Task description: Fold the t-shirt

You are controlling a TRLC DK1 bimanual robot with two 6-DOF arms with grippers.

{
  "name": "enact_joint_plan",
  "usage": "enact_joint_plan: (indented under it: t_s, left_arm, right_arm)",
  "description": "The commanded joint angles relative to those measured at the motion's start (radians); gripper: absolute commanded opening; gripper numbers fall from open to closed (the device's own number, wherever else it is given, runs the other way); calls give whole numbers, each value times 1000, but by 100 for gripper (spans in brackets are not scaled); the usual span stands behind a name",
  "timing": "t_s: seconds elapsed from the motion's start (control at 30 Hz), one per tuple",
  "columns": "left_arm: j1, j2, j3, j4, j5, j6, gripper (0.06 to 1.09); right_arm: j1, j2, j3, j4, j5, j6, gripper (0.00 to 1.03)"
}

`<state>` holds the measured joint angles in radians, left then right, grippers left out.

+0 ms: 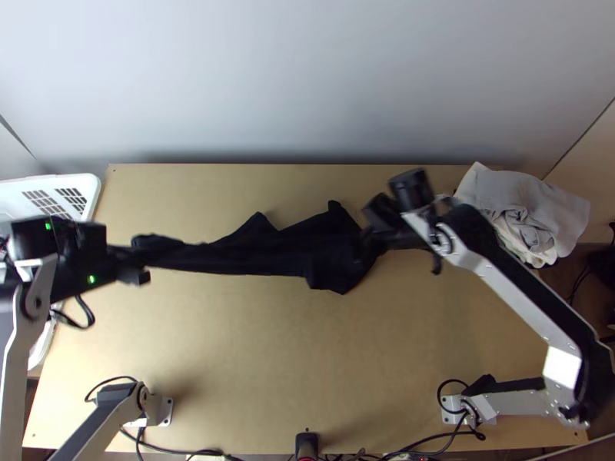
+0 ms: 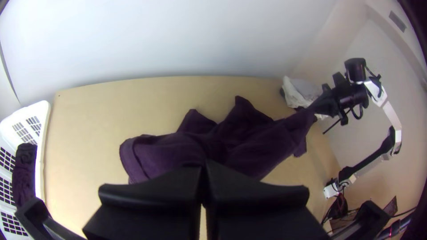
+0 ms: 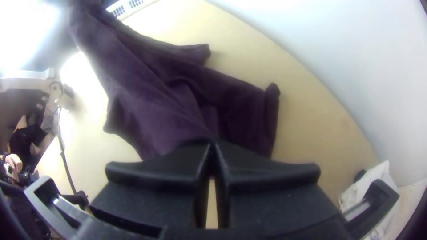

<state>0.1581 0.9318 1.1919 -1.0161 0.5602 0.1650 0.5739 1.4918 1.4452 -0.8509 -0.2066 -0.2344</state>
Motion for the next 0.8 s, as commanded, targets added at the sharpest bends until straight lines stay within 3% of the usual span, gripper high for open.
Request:
enact_joint_plan:
  t_s: [0.0,0.23,0.3,0.47,0.67,0.77]
  left_arm:
    - [-104,-156,-114,-65,0,-30,9]
    - [-132,-152,-290,59,4,-173,11]
    - [-164,-131,-328,120,3,-223,22]
    - [-241,-56,-370,208,1,-311,65]
    - [-296,-31,-325,186,3,-337,87]
    - [-296,-2,-288,179,3,-332,89]
  right_arm:
    - [-108,-107,-51,-74,1,-49,3]
    - [-109,-176,-170,-83,1,-43,3]
    - [-89,-182,-210,-83,1,-37,3]
    - [-65,-196,-302,-83,-1,-11,3]
    - [-60,-206,-373,-83,1,-22,3]
    - [-60,-194,-384,-83,3,-23,3]
